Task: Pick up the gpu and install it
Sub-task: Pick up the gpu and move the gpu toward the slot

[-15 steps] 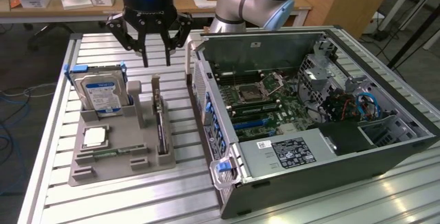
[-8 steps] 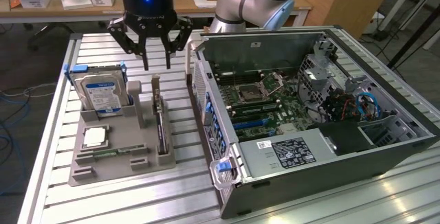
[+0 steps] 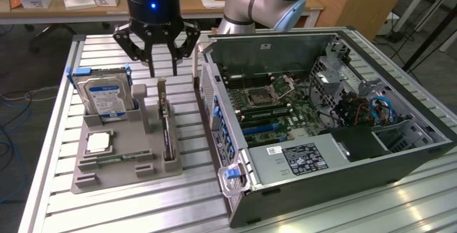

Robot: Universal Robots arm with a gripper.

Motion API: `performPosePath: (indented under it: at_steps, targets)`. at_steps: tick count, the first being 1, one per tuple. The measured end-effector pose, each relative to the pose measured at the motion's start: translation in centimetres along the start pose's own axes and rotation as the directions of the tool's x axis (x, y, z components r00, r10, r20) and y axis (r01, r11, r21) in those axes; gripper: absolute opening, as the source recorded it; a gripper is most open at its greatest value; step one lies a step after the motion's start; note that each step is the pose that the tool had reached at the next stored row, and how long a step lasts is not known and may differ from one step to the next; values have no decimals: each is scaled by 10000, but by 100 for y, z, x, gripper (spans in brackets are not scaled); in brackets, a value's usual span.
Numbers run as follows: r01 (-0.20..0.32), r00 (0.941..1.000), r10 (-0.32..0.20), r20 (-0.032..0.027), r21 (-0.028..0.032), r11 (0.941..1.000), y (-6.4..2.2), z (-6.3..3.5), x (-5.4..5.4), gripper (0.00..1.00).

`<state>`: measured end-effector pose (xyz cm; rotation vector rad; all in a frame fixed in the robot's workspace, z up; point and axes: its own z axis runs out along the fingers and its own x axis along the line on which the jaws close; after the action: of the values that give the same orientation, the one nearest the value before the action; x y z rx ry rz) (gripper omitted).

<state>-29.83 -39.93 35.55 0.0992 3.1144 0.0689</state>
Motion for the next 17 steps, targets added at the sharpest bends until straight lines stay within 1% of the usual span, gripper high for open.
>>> performPosePath:
  at_steps: [6,17]
  targets:
    - [0,10000,0,0,0,10000,-3,68,3,47]
    - [0,10000,0,1,0,10000,-11,237,7,47]
